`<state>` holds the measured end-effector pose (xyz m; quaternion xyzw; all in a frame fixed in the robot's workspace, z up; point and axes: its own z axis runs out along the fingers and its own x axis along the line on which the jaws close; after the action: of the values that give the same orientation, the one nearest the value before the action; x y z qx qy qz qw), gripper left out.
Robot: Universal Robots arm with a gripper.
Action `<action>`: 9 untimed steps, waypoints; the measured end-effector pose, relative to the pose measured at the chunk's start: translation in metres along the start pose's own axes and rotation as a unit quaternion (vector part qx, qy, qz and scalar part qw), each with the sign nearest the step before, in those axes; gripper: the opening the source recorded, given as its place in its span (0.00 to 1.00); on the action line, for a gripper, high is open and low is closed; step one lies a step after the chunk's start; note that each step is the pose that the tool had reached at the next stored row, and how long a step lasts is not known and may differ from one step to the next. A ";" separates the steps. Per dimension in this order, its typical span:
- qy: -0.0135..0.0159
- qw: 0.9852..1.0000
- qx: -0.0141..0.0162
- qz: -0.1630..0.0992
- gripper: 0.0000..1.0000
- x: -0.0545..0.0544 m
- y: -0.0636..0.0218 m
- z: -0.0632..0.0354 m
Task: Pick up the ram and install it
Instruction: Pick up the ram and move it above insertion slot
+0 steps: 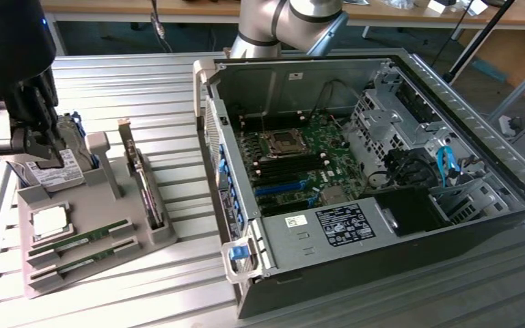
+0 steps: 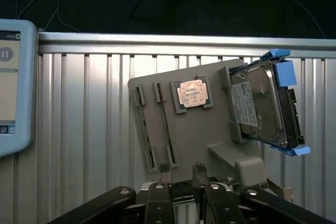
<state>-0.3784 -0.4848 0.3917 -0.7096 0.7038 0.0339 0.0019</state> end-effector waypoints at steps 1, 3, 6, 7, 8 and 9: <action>0.000 1.000 0.000 0.000 0.30 0.000 -0.0001 0.0012; 0.002 1.000 0.000 0.000 0.30 0.005 -0.0003 0.0086; 0.002 1.000 0.000 0.000 0.30 0.006 -0.0005 0.0108; 0.002 1.000 0.000 0.000 0.30 0.006 -0.0004 0.0110; 0.002 1.000 0.000 0.000 0.30 0.006 -0.0005 0.0111; 0.002 1.000 0.000 0.000 0.30 0.006 -0.0005 0.0127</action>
<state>-0.3785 -0.4900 0.3787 -0.7096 0.7039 0.0324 0.0005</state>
